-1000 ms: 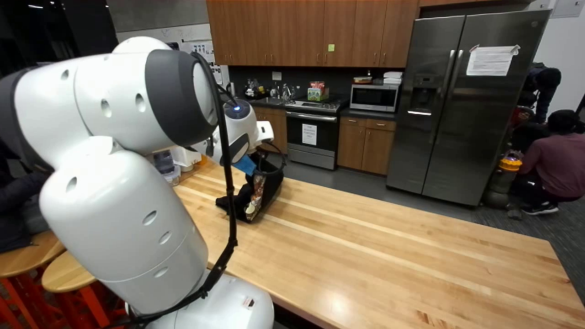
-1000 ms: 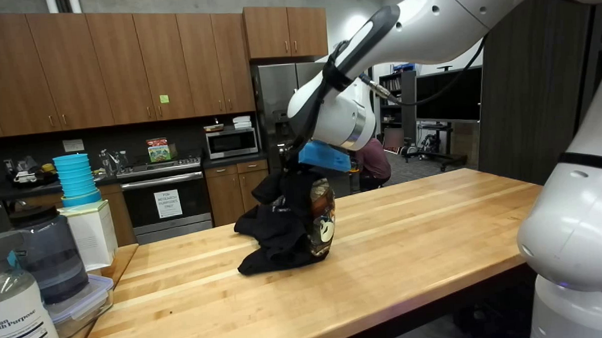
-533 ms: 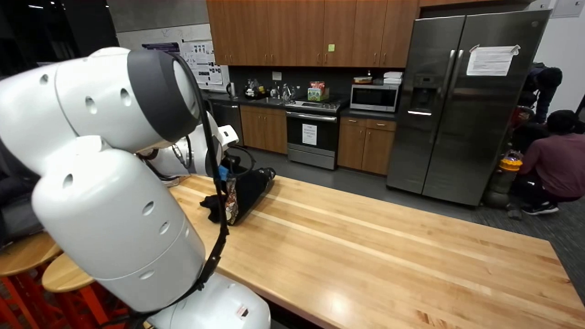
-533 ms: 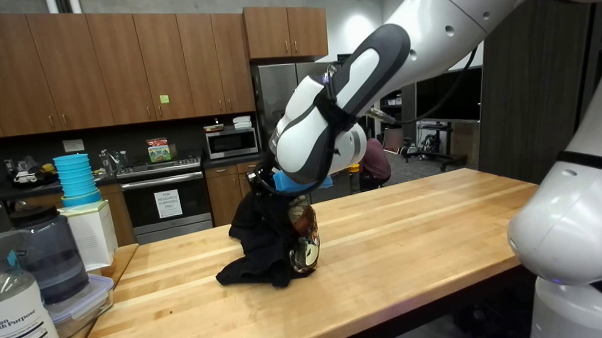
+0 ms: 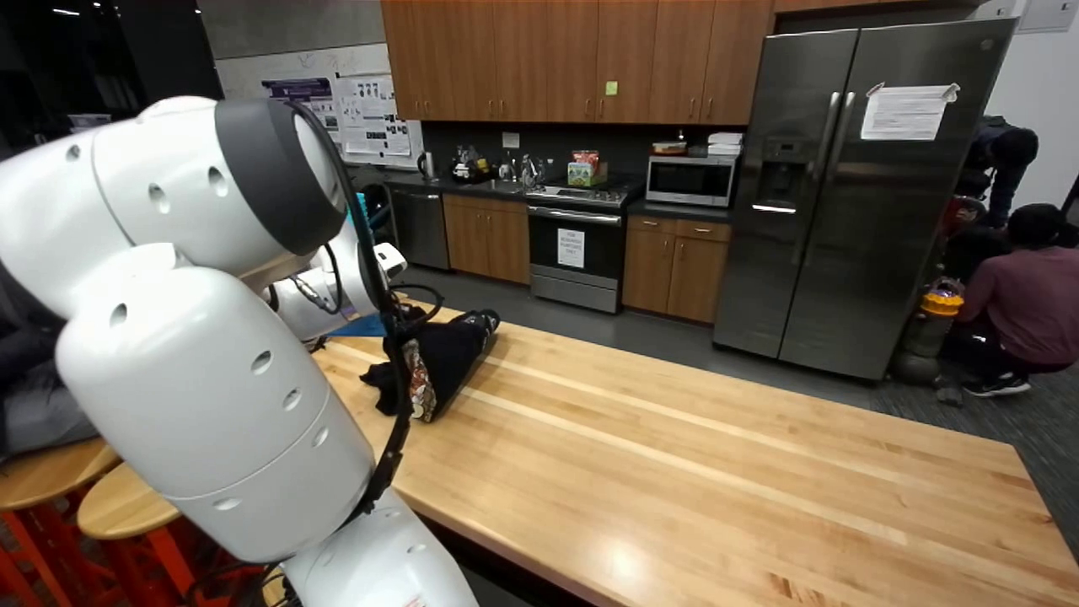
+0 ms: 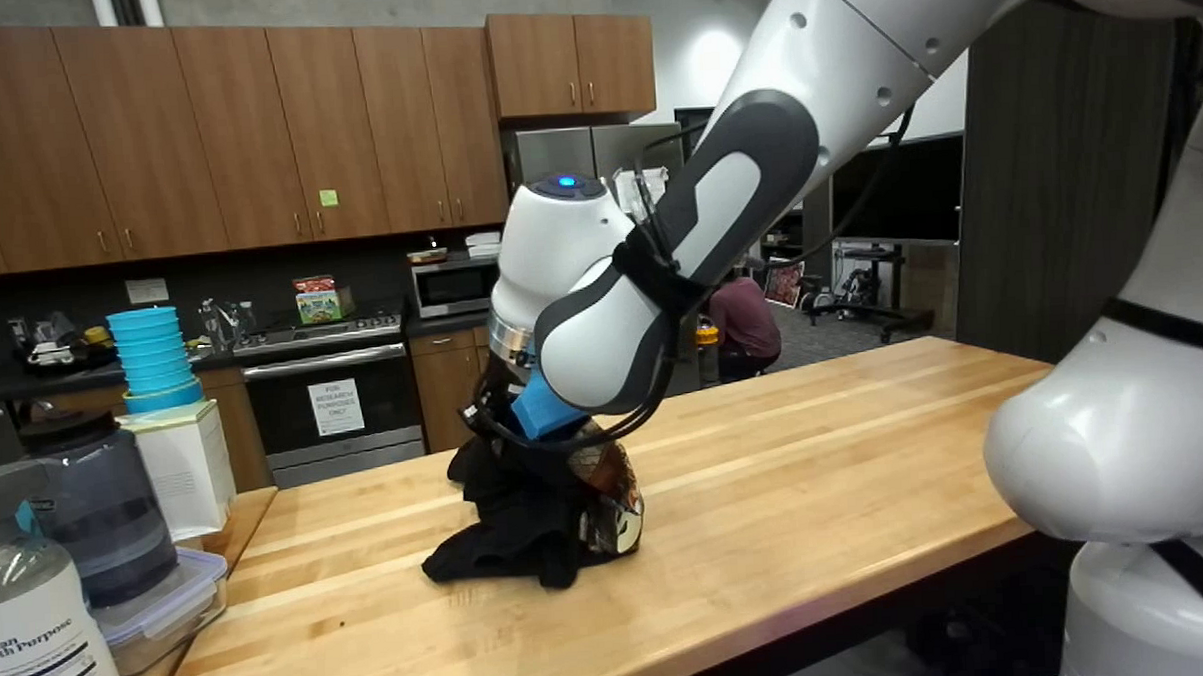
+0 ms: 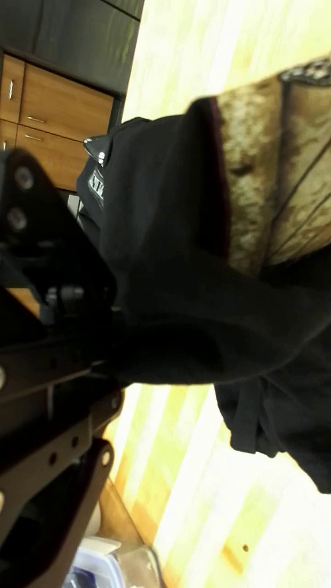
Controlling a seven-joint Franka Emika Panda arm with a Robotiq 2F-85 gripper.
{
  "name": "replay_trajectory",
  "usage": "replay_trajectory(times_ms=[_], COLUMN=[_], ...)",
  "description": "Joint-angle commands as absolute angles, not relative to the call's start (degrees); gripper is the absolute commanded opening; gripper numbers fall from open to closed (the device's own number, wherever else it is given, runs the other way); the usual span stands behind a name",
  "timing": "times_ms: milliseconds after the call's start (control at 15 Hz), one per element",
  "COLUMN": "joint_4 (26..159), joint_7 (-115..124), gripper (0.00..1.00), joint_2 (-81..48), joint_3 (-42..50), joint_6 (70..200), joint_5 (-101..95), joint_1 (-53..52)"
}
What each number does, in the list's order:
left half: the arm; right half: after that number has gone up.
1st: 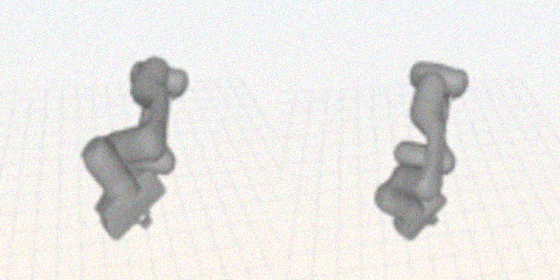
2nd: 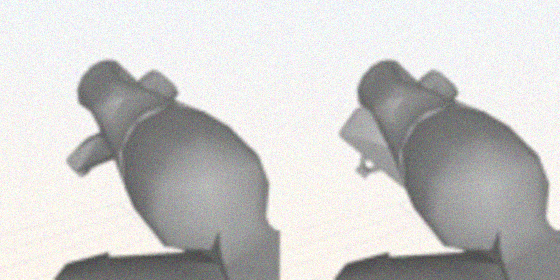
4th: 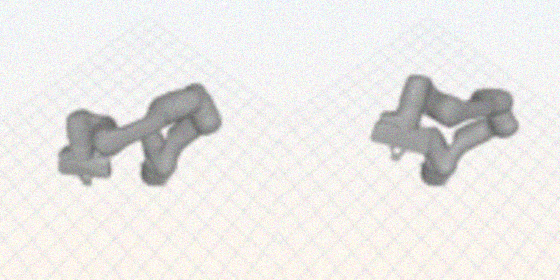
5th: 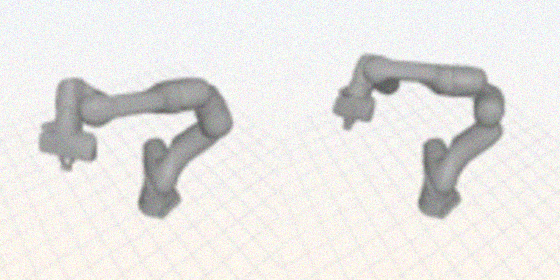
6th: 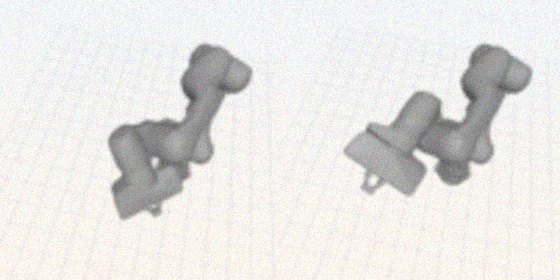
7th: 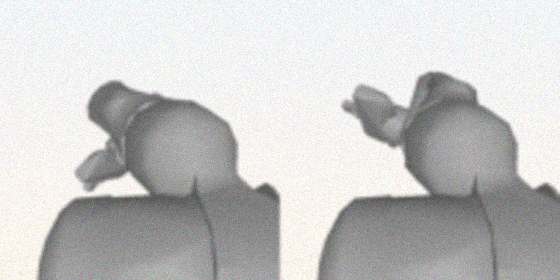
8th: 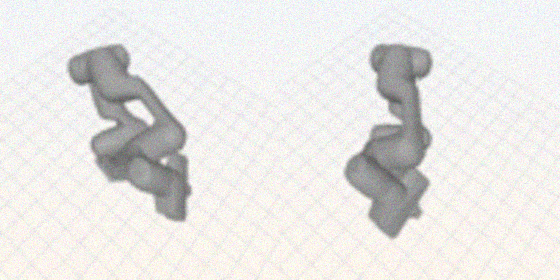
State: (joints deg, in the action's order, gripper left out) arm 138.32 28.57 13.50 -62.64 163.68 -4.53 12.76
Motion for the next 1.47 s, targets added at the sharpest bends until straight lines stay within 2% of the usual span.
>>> replay_trajectory(times_ms=[0, 533, 667, 933, 1400], joint_4=[134.78, 132.99, 132.77, 131.41, 127.81], joint_7=[33.53, 34.67, 33.08, 29.34, 23.35], gripper=[0.41, 0.96, 1.00, 1.00, 1.00], joint_2=[11.07, 9.90, 11.25, 14.02, 18.20], joint_3=[-71.99, -94.39, -99.72, -107.98, -117.22], joint_6=[157.95, 146.98, 145.72, 146.11, 146.35], joint_5=[-11.77, -16.76, -14.52, -10.36, -4.78], joint_1=[20.27, 38.27, 42.98, 49.47, 55.85])
